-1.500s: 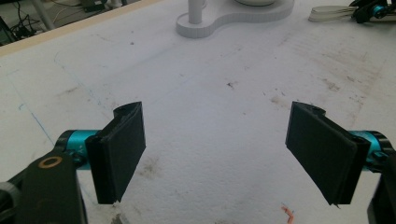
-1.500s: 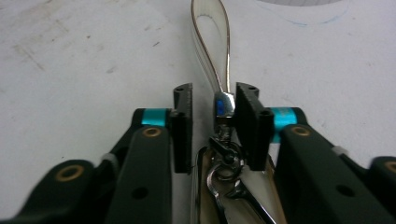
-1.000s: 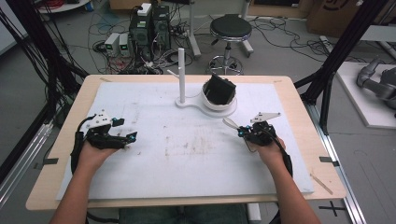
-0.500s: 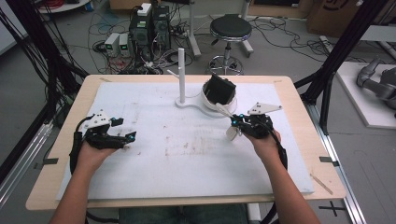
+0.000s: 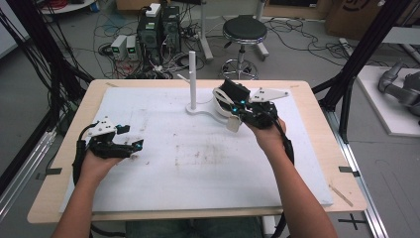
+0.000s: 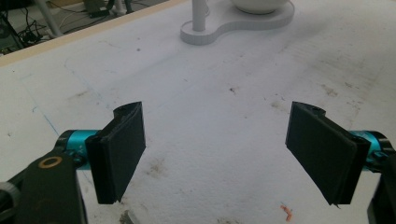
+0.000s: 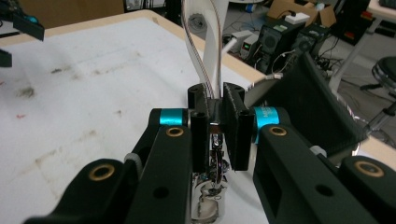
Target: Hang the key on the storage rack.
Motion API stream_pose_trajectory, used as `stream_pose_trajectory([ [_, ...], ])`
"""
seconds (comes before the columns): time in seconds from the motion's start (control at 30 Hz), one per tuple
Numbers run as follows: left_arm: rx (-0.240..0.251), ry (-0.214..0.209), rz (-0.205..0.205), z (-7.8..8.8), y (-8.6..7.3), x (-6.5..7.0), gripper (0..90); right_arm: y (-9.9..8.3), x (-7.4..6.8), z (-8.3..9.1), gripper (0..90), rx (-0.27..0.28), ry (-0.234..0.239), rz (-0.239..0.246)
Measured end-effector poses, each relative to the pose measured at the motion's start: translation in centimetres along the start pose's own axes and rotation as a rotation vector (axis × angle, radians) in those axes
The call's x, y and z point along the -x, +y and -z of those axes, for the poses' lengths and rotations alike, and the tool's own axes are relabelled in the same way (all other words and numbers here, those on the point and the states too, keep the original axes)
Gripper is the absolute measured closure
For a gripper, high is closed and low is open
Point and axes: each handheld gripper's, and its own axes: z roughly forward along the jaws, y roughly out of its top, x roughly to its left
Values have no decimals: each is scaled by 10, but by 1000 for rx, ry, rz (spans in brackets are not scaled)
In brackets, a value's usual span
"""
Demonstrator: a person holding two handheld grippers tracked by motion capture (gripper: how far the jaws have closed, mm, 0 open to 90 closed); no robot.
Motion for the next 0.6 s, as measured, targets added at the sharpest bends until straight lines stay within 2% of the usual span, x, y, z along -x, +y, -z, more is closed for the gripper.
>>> stream_pose_trajectory([
  [0.47, 8, 7, 7, 4, -1, -1, 199, 47, -7, -25, 825, 24, -6, 62],
  [0.6, 8, 13, 8, 7, -2, -2, 199, 56, -9, -35, 825, 7, -8, 79],
])
